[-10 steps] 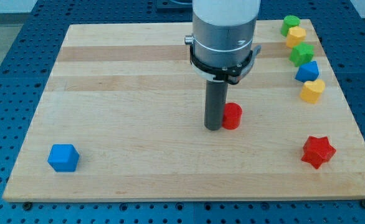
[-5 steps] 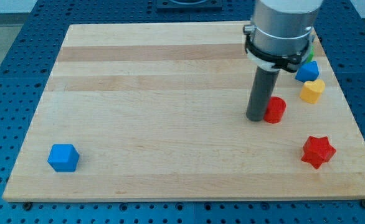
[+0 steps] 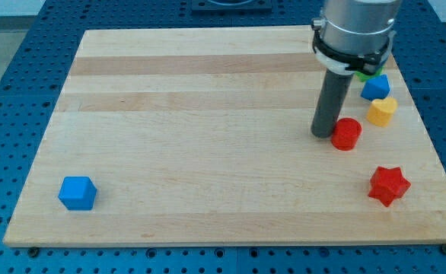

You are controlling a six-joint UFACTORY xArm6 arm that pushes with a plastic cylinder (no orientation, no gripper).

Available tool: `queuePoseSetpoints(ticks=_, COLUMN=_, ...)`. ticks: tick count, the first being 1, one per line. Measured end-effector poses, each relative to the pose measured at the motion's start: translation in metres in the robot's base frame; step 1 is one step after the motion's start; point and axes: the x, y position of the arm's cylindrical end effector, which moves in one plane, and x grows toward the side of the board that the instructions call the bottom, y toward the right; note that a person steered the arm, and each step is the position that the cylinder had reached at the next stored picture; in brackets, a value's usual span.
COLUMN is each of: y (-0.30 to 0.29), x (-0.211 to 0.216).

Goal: Slide red circle below the yellow heart

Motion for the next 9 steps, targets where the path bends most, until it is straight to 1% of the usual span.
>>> queuePoseSetpoints(ticks=2, y=0.024, x=0.011)
queuePoseSetpoints(ticks=4, y=0.024, x=0.036)
queuePoseSetpoints(ticks=9, y=0.056, x=0.033)
